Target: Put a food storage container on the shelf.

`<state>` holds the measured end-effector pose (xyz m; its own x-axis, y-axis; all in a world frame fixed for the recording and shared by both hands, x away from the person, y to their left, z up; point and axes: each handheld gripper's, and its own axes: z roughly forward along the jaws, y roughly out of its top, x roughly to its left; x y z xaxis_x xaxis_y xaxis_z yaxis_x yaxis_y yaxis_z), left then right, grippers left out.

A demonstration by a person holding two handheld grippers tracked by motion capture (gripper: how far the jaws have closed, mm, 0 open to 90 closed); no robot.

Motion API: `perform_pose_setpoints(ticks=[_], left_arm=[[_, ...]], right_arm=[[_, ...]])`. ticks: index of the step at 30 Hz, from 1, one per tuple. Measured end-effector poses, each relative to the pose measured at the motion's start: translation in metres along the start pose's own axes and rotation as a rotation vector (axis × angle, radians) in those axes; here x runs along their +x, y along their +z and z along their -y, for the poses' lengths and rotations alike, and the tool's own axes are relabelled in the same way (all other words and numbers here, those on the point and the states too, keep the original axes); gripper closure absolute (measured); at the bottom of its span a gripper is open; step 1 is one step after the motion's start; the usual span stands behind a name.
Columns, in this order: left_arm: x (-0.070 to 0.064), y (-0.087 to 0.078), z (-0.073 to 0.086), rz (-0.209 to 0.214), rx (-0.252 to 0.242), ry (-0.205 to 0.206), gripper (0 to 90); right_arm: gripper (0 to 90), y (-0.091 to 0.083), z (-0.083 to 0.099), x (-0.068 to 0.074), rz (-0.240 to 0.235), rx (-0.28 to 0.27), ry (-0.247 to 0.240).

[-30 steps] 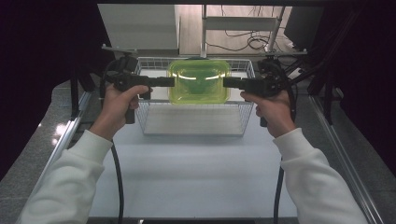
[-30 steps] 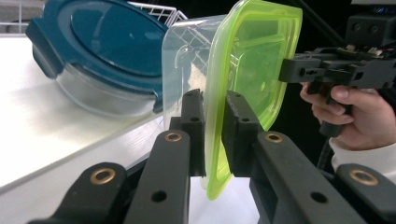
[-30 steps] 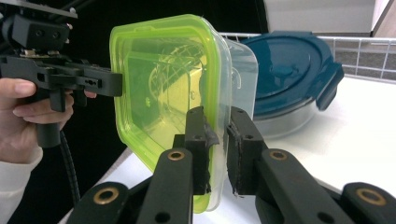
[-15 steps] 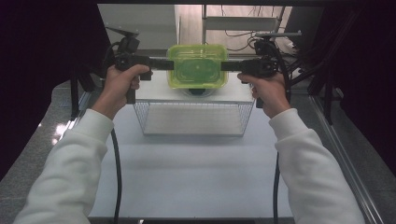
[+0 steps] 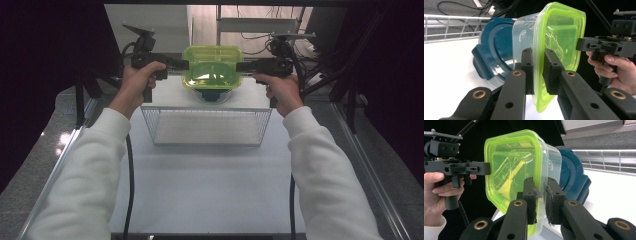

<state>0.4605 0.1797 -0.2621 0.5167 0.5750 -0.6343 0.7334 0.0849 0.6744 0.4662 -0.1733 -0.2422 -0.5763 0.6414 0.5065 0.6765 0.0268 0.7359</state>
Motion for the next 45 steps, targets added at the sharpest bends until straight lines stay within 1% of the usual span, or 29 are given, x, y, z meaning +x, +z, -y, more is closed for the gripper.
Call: perform_pose_setpoints(ticks=[1,3,7,8,12,13,15,16,18,20,22,24,25,26,27,29,30,31,32,34,35,36,38,40,42,45], left_arm=[[0.002,0.0,-0.001,0.004,-0.004,-0.008,80.3],[0.008,0.003,-0.003,0.023,-0.014,-0.038,80.2],[0.016,0.007,-0.006,0.048,-0.031,-0.09,79.5],[0.019,0.008,-0.006,0.051,-0.038,-0.106,79.4],[0.025,0.012,-0.007,0.057,-0.052,-0.147,78.1],[0.026,0.013,-0.007,0.058,-0.053,-0.153,77.7],[0.028,0.014,-0.006,0.058,-0.055,-0.16,76.7],[0.029,0.014,-0.006,0.057,-0.057,-0.17,76.0],[0.032,0.015,-0.004,0.068,-0.062,-0.185,75.0],[0.034,0.015,-0.003,0.076,-0.065,-0.194,74.4],[0.035,0.015,-0.002,0.078,-0.066,-0.194,73.7],[0.034,0.016,-0.002,0.059,-0.076,-0.18,71.4],[0.034,0.017,-0.002,0.047,-0.08,-0.166,69.0],[0.033,0.017,-0.002,0.04,-0.08,-0.159,65.3],[0.033,0.018,-0.002,0.03,-0.088,-0.155,59.0],[0.032,0.018,-0.003,0.018,-0.113,-0.149,43.7],[0.032,0.017,-0.003,0.011,-0.124,-0.141,39.5],[0.03,0.015,-0.003,-0.002,-0.146,-0.13,36.6],[0.029,0.013,-0.003,-0.011,-0.156,-0.111,33.9],[0.027,0.009,-0.002,-0.028,-0.167,-0.088,30.9],[0.026,0.006,-0.001,-0.034,-0.168,-0.068,29.6],[0.023,0.003,0.001,-0.045,-0.169,-0.04,28.6],[0.018,-0.004,0.005,-0.061,-0.167,0.006,27.8],[0.014,-0.012,0.01,-0.082,-0.16,0.041,27.0],[0.011,-0.02,0.018,-0.093,-0.166,0.065,26.4],[0.007,-0.03,0.033,-0.087,-0.17,0.089,25.7]], right_arm=[[79.1,0.002,-0.001,-0.003,-0.006,-0.004,0.011],[78.6,0.005,-0.003,-0.007,-0.022,-0.008,0.033],[77.1,0.01,-0.006,-0.015,-0.038,-0.015,0.077],[76.6,0.011,-0.006,-0.018,-0.043,-0.016,0.09],[75.1,0.017,-0.008,-0.027,-0.066,-0.023,0.151],[74.5,0.019,-0.008,-0.03,-0.069,-0.023,0.166],[73.3,0.022,-0.008,-0.031,-0.064,-0.019,0.174],[72.7,0.023,-0.008,-0.032,-0.059,-0.015,0.179],[72.0,0.026,-0.009,-0.032,-0.057,-0.014,0.192],[71.8,0.028,-0.009,-0.034,-0.062,-0.018,0.203],[71.7,0.029,-0.009,-0.036,-0.068,-0.021,0.211],[71.1,0.029,-0.009,-0.036,-0.07,-0.023,0.216],[69.8,0.029,-0.009,-0.036,-0.067,-0.024,0.215],[67.4,0.03,-0.008,-0.034,-0.061,-0.025,0.204],[61.4,0.031,-0.008,-0.033,-0.057,-0.027,0.19],[47.7,0.031,-0.006,-0.03,-0.026,-0.044,0.178],[43.7,0.03,-0.005,-0.028,-0.005,-0.058,0.172],[40.4,0.029,-0.005,-0.026,0.014,-0.07,0.165],[37.6,0.026,-0.004,-0.023,0.034,-0.087,0.141],[32.7,0.02,-0.001,-0.02,0.049,-0.103,0.116],[30.7,0.018,0.0,-0.018,0.049,-0.106,0.109],[28.9,0.015,0.001,-0.017,0.052,-0.114,0.102],[27.2,0.006,0.006,-0.014,0.065,-0.118,0.065],[26.7,-0.003,0.011,-0.012,0.065,-0.121,0.021],[26.3,-0.01,0.017,-0.012,0.071,-0.126,-0.015],[26.3,-0.023,0.029,-0.012,0.069,-0.128,-0.074]])
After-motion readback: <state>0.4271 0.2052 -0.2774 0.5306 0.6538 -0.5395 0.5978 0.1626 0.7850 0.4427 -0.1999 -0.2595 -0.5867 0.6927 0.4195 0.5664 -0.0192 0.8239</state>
